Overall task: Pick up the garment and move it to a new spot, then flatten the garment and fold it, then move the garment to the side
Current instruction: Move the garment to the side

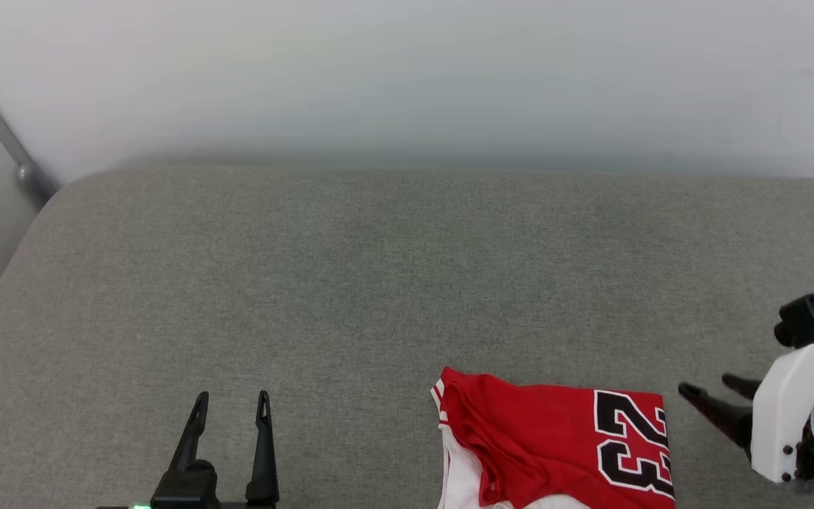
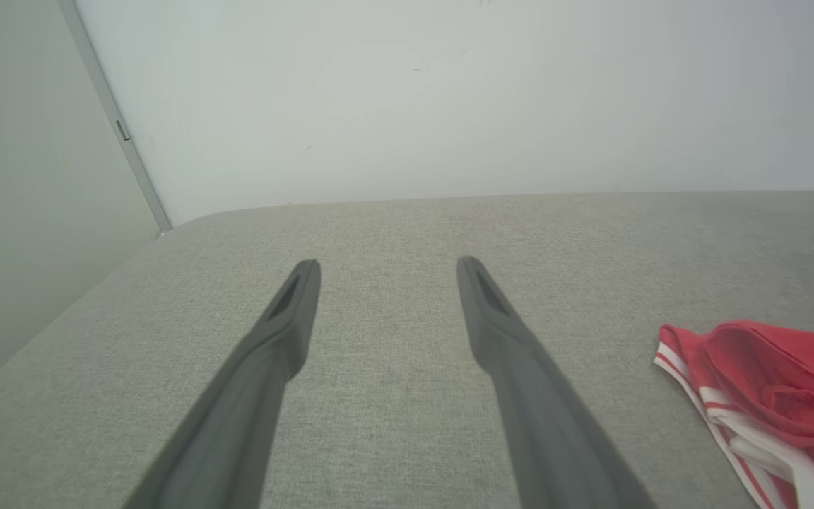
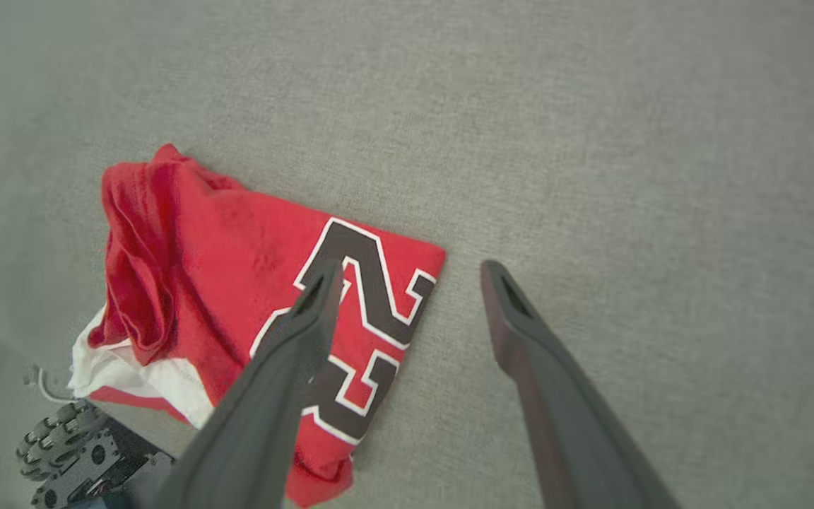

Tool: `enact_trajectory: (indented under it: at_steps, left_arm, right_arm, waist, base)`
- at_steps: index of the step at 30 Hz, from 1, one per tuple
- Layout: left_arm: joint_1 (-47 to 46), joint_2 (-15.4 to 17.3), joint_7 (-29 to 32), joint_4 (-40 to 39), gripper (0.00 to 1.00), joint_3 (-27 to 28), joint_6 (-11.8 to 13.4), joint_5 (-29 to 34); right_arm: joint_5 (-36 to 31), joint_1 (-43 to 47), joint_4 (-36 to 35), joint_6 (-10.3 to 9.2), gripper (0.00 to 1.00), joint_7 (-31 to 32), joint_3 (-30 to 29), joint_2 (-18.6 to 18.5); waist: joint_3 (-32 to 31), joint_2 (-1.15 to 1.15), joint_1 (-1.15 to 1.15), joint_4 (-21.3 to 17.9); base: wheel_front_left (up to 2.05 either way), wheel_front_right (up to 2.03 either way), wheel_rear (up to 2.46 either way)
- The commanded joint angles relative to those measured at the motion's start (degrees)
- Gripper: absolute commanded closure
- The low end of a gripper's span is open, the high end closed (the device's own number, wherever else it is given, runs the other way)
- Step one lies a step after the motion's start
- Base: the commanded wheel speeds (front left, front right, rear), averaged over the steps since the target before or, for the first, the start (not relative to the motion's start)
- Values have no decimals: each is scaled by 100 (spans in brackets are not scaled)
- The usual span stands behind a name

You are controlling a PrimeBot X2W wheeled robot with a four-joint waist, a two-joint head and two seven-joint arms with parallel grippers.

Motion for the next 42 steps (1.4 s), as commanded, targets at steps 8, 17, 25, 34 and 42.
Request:
enact_trajectory:
  at_steps: [8,17,25,34,42]
  left_arm:
    - [-344,-9,-12,-27,0,-27,-34,57]
    - [-684,-15,-12,-45,0,-86,-77,109]
    - [-844,-22,-12,-6,0,-130,-28,93]
    - [-523,-31,-12,90,0,-69,70,-3]
    - [-318,-34,-12,-46,0,34,151,-63]
  right_arm:
    - [1444,386,379,-3,0,1013,73,-41]
    - [1917,397,690,-3,0,1029,350,205]
    - [1930,424,842,-4,71,873,980,221]
    - [1968,-90,260,-2,100,155,1451,-598]
    - [1767,-640,-404,-2,100,-19,1818,-1426]
  waist:
    - [494,0,0,143]
    - [1028,0,0,337]
    - [1206,0,0,422]
    - [641,0,0,149]
    - [506,0,0,-449]
  base:
    - [0,0,0]
    - [0,0,0]
    - [0,0,0]
    - [0,0,0]
    - [0,0,0]
